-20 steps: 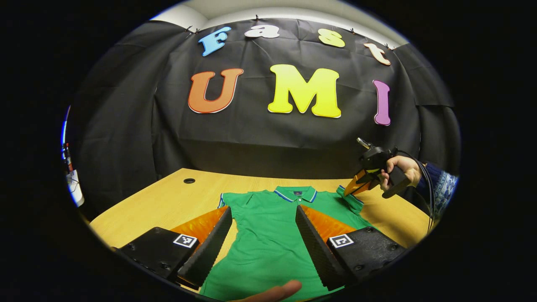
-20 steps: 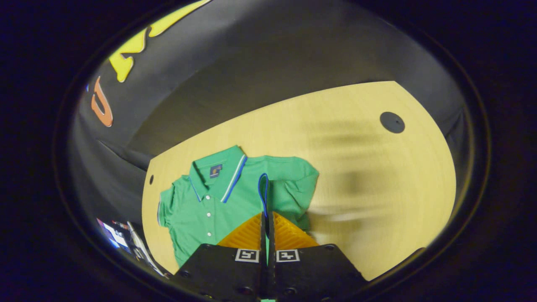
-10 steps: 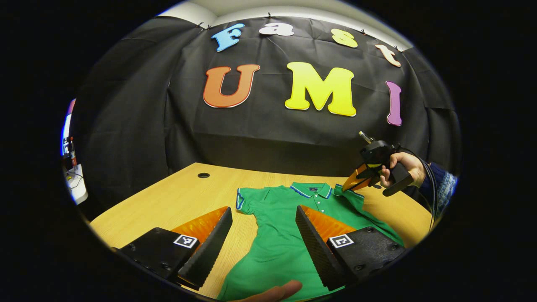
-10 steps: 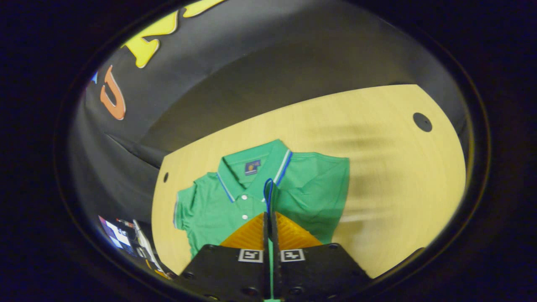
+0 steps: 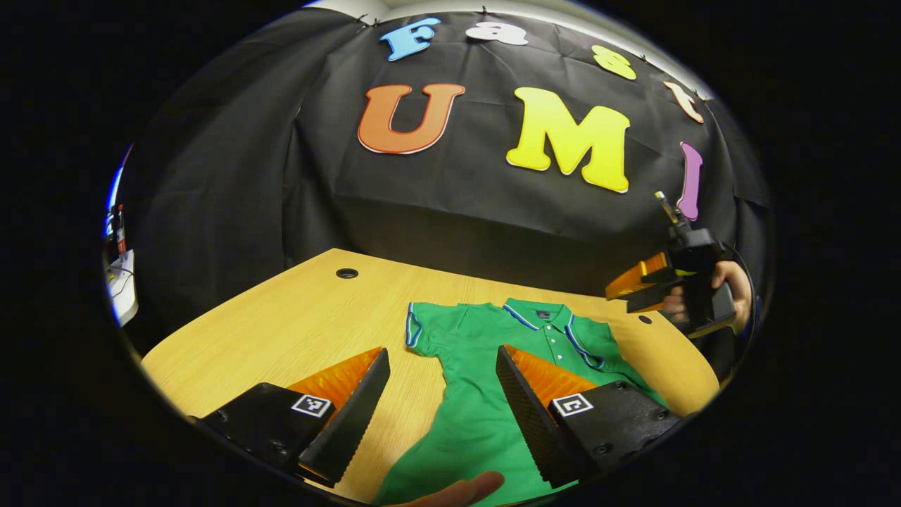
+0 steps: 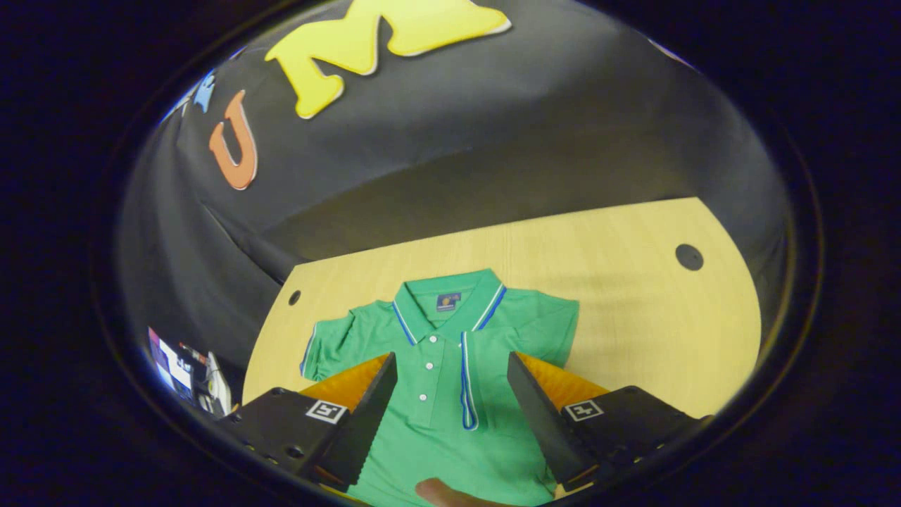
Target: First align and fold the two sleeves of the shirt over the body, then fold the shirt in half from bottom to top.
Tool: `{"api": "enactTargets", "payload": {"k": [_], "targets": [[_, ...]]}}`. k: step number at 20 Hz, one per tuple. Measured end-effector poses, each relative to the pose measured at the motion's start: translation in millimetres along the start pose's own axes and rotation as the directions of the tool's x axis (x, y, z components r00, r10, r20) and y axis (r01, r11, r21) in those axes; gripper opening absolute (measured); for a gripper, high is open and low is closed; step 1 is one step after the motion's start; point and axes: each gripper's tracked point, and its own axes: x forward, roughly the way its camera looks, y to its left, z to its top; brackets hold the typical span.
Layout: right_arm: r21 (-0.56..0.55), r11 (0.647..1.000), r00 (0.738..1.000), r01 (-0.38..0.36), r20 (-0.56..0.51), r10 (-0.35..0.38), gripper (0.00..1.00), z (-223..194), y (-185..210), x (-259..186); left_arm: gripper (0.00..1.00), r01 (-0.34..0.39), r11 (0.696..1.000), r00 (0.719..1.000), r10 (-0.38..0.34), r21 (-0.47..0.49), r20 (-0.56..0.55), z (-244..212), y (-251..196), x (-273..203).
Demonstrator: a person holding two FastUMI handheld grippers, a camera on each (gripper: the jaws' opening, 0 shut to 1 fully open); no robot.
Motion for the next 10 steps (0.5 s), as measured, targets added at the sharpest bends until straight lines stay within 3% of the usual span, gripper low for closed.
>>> {"api": "enactTargets", "payload": {"k": [5,8,10], "targets": [[-0.092,0.995,0.973,0.025,0.232,-0.003,0.96,10.5,5.2,-80.8,0.98,-0.019,1.0,1.0,0.019,-0.015,-0.023,31.1,17.4,51.5],[-0.15,0.985,0.927,0.09,0.375,-0.028,0.92,6.3,-2.3,-127.3,0.98,-0.058,0.998,0.998,0.058,0.017,-0.034,44.4,39.2,93.0],[-0.175,0.975,0.88,0.134,0.474,-0.036,0.96,2.4,-7.5,-157.6,0.97,-0.076,0.994,0.993,0.082,0.077,-0.084,31.6,52.7,125.4]]}}
